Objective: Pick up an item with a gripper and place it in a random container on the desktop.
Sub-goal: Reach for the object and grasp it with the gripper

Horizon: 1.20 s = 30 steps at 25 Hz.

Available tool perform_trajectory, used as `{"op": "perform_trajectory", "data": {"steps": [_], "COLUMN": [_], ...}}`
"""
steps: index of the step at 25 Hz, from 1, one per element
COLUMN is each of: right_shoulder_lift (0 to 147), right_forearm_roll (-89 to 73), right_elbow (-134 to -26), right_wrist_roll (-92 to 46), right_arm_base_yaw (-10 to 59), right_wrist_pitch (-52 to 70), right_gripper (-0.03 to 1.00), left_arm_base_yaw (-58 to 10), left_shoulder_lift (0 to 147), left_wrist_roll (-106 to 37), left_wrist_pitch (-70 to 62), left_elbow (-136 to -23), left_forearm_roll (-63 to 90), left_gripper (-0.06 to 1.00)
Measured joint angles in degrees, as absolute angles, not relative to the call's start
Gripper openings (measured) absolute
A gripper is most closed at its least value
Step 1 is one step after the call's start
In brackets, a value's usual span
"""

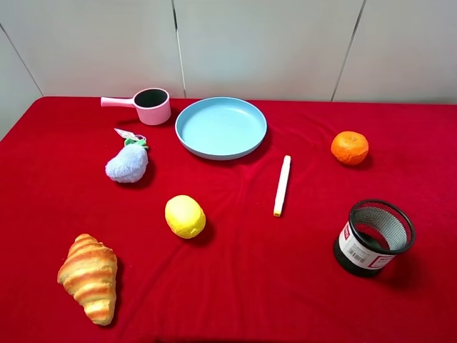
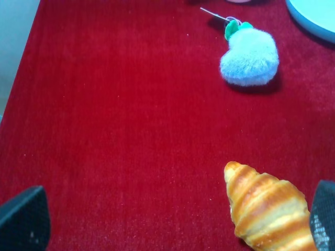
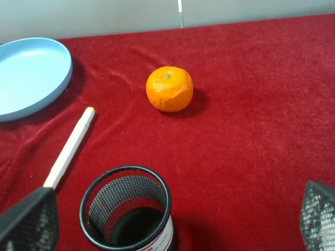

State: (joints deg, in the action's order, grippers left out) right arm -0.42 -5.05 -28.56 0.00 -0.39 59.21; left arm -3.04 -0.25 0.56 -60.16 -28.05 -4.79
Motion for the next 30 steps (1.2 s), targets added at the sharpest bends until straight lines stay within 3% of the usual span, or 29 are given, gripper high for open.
{"op": "perform_trajectory", "data": {"steps": [20,30], "right_shoulder_lift": [0.1,16.2], "right_forearm_roll": [-5.1,-5.1], "right_elbow": [-28.6,-32.8], "right_wrist_roll": [0.0,0.0], "right_arm_base_yaw": [-0.4,-0.4], "right_wrist_pitch": [59.2,56.0], "right_gripper": [0.69,0.69], "left_arm_base_yaw": [-3.0,-3.0], "left_shoulder_lift": [-0.2,-0.2], "left_wrist_roll": [0.6,0.6], "left_wrist_pitch": [-60.2,-60.2], "left_elbow": [-28.0,-28.0], "left_forearm_roll": [-4.8,-4.8], "left_gripper": [0.99,0.99]}}
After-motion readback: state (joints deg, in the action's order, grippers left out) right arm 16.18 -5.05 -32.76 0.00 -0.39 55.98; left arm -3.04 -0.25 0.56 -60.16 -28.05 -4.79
